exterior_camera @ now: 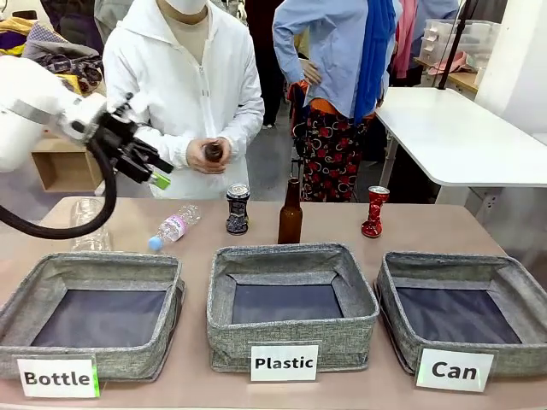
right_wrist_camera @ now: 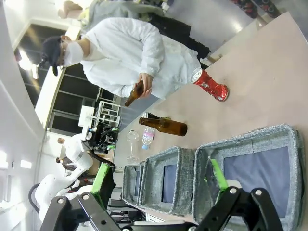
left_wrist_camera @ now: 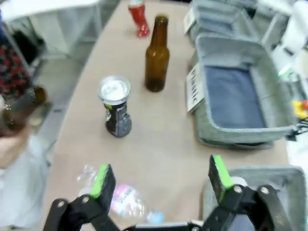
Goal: Sort the can waste into the basket.
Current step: Pick up the can waste from the table and place it in the right Fabric basket.
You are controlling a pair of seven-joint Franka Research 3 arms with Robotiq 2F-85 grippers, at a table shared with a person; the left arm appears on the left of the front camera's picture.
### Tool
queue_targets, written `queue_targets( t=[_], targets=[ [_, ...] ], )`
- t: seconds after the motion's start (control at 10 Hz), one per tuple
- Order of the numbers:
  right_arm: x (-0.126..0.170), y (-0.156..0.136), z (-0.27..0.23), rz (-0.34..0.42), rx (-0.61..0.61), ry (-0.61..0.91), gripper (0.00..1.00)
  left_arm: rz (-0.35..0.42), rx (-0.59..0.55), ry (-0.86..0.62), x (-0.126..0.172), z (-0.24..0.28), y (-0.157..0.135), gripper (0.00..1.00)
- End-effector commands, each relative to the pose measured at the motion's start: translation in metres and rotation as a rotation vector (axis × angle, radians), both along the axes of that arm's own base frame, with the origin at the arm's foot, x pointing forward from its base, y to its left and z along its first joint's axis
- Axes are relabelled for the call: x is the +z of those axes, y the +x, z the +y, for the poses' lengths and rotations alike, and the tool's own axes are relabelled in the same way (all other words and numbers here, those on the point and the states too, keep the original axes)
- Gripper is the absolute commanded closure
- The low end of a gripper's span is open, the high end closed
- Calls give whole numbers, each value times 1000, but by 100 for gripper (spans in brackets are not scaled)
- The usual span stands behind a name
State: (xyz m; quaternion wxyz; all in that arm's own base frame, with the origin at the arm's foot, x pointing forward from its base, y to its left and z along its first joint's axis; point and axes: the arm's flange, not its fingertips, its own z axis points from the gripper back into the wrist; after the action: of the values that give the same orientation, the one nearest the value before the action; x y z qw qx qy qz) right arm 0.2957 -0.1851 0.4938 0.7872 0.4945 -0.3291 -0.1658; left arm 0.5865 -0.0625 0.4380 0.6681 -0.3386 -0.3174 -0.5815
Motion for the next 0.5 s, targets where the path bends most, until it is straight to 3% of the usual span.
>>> queue_targets(
  t=[0.0, 0.2, 0.4],
  targets=[
    [0, 3, -1, -36, 2, 0, 0, -28, 89, -53, 40, 70, -69, 0],
    [0, 3, -1, -36, 2, 0, 0, -70, 247, -88, 71, 132, -145, 0],
    [0, 3, -1, -36, 2, 0, 0, -92, 395, -154, 77, 191, -203, 0]
  ],
)
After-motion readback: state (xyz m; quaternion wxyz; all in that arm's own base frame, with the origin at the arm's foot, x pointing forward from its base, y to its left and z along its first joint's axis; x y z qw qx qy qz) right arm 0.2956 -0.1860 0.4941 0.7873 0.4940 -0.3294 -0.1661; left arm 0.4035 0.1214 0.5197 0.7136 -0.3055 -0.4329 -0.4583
